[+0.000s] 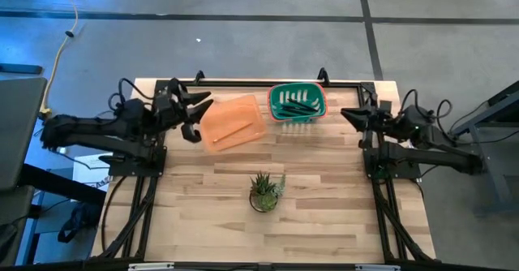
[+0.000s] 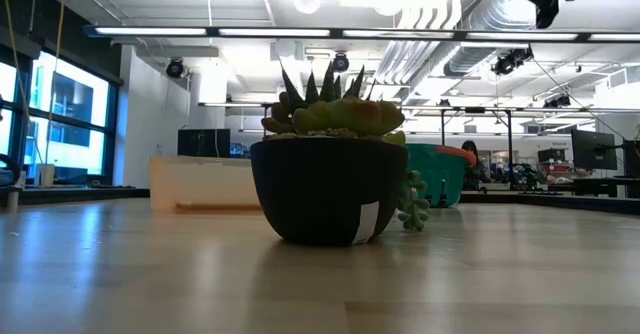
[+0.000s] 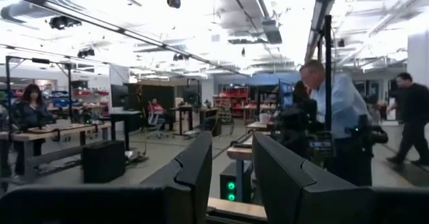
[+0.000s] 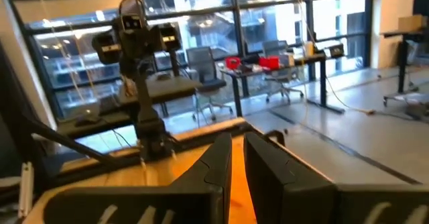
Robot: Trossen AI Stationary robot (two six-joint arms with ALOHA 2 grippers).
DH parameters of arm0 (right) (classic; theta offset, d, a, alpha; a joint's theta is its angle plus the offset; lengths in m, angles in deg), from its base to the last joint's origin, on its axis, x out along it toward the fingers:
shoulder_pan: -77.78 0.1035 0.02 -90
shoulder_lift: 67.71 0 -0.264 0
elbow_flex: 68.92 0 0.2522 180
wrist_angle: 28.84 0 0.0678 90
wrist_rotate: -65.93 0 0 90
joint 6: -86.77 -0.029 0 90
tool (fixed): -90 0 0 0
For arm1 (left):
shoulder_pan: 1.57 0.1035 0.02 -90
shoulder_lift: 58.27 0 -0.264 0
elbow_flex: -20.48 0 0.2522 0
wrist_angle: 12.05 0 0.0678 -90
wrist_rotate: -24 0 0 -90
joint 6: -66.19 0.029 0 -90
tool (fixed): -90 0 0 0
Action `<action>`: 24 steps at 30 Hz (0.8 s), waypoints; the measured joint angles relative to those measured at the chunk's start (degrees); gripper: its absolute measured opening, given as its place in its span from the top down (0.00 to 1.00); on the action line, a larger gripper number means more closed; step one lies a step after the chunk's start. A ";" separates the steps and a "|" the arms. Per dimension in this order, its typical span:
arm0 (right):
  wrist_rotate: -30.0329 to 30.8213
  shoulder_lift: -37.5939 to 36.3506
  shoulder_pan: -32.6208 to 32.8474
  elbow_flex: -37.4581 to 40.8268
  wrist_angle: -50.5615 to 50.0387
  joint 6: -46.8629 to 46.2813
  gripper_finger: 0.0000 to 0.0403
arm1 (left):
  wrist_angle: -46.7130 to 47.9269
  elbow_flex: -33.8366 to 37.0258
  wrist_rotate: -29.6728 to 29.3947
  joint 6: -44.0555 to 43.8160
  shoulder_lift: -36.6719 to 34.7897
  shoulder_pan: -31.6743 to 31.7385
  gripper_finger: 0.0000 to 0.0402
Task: Sort pens & pencils
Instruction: Return to Home Position
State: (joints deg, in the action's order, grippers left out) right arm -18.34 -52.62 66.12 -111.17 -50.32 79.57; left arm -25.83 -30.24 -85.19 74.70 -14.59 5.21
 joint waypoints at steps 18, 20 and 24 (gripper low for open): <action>6.10 -3.81 -4.02 8.36 6.81 -0.24 0.92 | -8.86 13.74 4.05 -8.94 -4.69 10.48 0.76; 8.11 -4.00 -3.62 9.14 8.70 -0.24 0.92 | -9.39 15.39 3.39 -8.99 -6.47 10.50 0.76; 8.86 -3.92 -1.50 11.99 10.87 -1.91 0.92 | -9.28 17.63 2.70 -10.07 -9.47 10.48 0.76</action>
State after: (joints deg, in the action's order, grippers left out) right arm -9.48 -56.53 64.62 -99.18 -39.44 77.66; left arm -35.11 -12.61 -82.49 64.64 -24.06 15.69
